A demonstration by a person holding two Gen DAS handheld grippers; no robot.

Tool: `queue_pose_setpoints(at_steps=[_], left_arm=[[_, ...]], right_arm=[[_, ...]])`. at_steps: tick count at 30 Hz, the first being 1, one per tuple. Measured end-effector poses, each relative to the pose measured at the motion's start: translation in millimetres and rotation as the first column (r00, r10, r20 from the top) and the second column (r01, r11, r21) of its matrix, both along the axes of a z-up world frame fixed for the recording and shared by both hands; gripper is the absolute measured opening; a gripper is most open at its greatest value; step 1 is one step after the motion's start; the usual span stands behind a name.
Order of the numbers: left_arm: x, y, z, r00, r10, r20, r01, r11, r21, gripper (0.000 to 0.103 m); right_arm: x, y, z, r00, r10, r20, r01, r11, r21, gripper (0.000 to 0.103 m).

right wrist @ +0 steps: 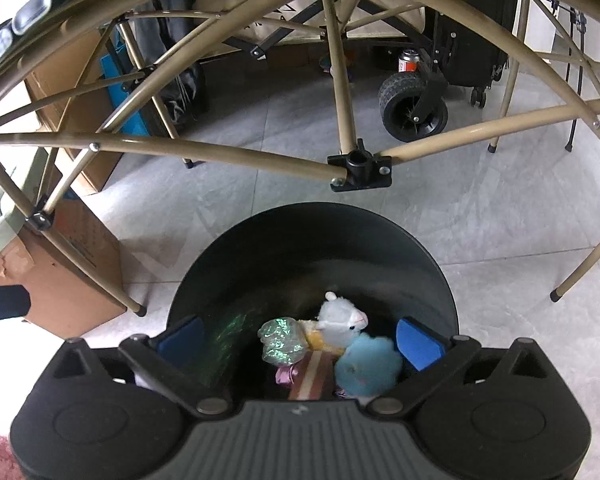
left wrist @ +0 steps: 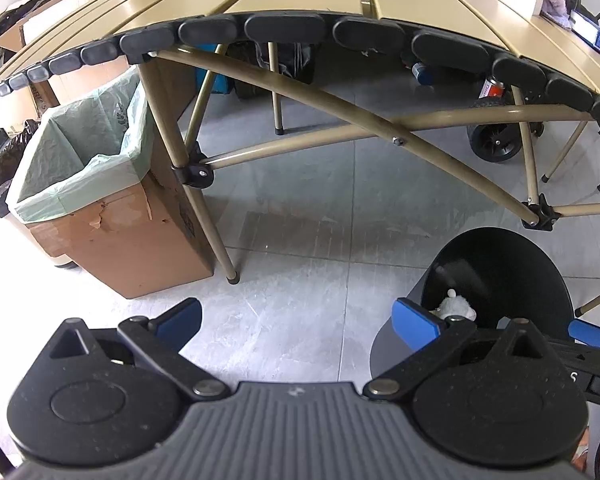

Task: Collect trash
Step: 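Lower the blue plush into the bin and open the right tool, then raise both open tools from the bin back toward the table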

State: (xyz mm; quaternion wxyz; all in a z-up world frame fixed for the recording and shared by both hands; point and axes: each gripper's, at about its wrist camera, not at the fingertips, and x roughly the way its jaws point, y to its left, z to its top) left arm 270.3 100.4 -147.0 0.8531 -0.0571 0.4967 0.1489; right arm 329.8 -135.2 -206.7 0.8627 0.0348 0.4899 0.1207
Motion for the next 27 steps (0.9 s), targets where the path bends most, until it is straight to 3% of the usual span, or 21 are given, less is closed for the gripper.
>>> queue_pose_setpoints(at_steps=[15, 27], left_arm=[[-0.2, -6.4, 3.4, 1.000, -0.022, 0.017, 0.022, 1.000, -0.009, 0.103], [-7.5, -15.3, 24.0, 0.994, -0.049, 0.096, 0.050, 0.999, -0.012, 0.103]], right_arm=[[-3.8, -2.1, 5.8, 1.000, 0.005, 0.018, -0.005, 1.000, 0.000, 0.103], [-15.3, -17.2, 38.4, 0.996, 0.027, 0.089, -0.027, 1.000, 0.003, 0.103]])
